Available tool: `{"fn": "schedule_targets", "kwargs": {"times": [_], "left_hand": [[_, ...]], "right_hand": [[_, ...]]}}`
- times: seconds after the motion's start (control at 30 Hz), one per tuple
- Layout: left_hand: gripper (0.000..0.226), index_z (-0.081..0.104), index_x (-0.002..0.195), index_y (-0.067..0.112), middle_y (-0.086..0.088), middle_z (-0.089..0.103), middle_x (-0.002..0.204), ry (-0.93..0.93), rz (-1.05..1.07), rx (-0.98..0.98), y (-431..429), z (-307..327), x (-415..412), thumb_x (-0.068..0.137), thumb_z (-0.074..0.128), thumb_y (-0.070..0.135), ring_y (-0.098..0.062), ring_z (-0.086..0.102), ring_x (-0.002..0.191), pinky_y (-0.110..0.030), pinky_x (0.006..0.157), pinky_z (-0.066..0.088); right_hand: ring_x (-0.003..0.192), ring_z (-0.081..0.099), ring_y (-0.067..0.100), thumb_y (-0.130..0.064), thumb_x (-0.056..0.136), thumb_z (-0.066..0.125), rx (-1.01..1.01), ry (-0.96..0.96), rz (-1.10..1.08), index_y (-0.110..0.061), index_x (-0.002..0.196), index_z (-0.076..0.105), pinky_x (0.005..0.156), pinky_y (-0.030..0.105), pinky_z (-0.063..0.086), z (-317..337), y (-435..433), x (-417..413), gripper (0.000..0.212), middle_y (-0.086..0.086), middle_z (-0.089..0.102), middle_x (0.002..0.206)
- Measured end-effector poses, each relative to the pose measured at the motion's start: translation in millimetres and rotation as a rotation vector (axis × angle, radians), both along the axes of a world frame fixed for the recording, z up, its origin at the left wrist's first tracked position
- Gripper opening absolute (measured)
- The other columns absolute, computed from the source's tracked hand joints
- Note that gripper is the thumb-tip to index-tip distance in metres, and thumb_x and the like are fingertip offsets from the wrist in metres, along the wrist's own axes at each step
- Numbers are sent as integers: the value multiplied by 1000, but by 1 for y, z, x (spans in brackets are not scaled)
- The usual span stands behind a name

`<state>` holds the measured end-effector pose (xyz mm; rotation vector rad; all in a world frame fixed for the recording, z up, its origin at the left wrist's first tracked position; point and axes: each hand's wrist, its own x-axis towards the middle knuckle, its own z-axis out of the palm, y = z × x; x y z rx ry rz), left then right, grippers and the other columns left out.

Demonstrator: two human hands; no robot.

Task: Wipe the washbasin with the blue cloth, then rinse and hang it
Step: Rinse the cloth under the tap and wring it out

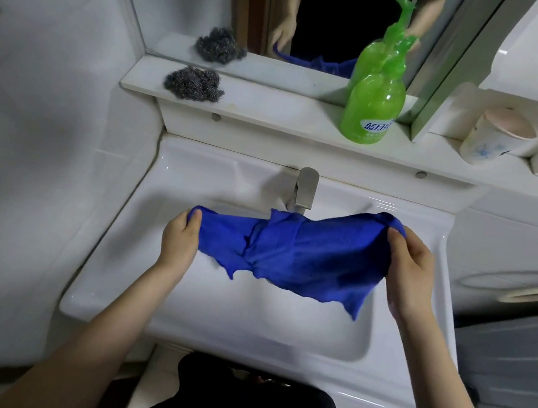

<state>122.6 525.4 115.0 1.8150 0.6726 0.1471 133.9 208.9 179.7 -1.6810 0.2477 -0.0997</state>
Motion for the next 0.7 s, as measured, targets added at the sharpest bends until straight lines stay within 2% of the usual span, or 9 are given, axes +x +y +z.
{"fn": "schedule_targets", "kwargs": {"times": [0.1,0.2,0.27,0.33,0.37,0.43,0.5,0.6,0.7], "left_hand": [[35,60,92,-1,-15,61,87,186,-74,48,8,-19,-3,96,44,31,-35,61,89,-42,73,47],[45,58,119,13,-2,60,113,267,-259,68,-4,0,-4,76,55,26,-27,58,111,-36,90,46],[55,51,132,26,12,53,131,88,-447,116,-23,29,1,79,62,19,-5,49,121,-18,99,38],[55,50,134,32,22,50,134,-127,-647,150,-46,62,6,85,68,16,14,43,120,0,95,29],[56,51,134,32,23,51,134,-199,-746,165,-56,73,9,84,71,19,17,41,121,1,95,29],[57,55,132,30,19,56,131,-239,-884,186,-70,78,17,79,77,24,8,47,122,-8,101,35],[41,63,120,26,12,66,121,-232,-894,118,-76,70,21,81,75,21,-4,58,114,-21,101,44],[10,70,95,19,1,72,93,-270,-764,59,-85,62,19,87,67,14,-15,66,90,-29,84,53],[8,68,87,11,7,64,74,-320,-670,187,-91,65,19,91,62,14,-10,57,72,-23,65,45]], "right_hand": [[82,54,10,-14,95,45,-114,-50,109,-13,95,69,71,22,43,13,6,1,25,-1,64,82],[74,54,5,-10,97,45,-156,-50,252,-14,92,70,63,13,42,22,25,4,25,-9,63,75],[69,53,2,-10,98,46,-194,-26,395,-16,90,69,62,11,40,21,40,6,26,-17,61,71],[71,56,-2,-9,100,46,-219,-6,523,-21,93,71,65,8,40,16,52,6,28,-21,64,73],[75,59,-2,-9,100,46,-224,-4,568,-20,97,72,69,9,41,15,57,6,29,-22,67,77],[88,64,-1,-7,100,45,-222,2,613,-18,105,73,79,11,44,12,61,7,30,-19,72,90],[92,64,4,-10,100,47,-238,4,620,-20,111,73,82,18,47,7,60,8,30,-3,75,94],[75,53,11,-14,100,51,-175,53,584,-11,98,71,69,27,42,0,56,3,20,17,63,81],[74,59,19,-6,91,63,-59,64,487,-4,90,65,71,31,49,-12,53,-8,4,15,64,80]]}}
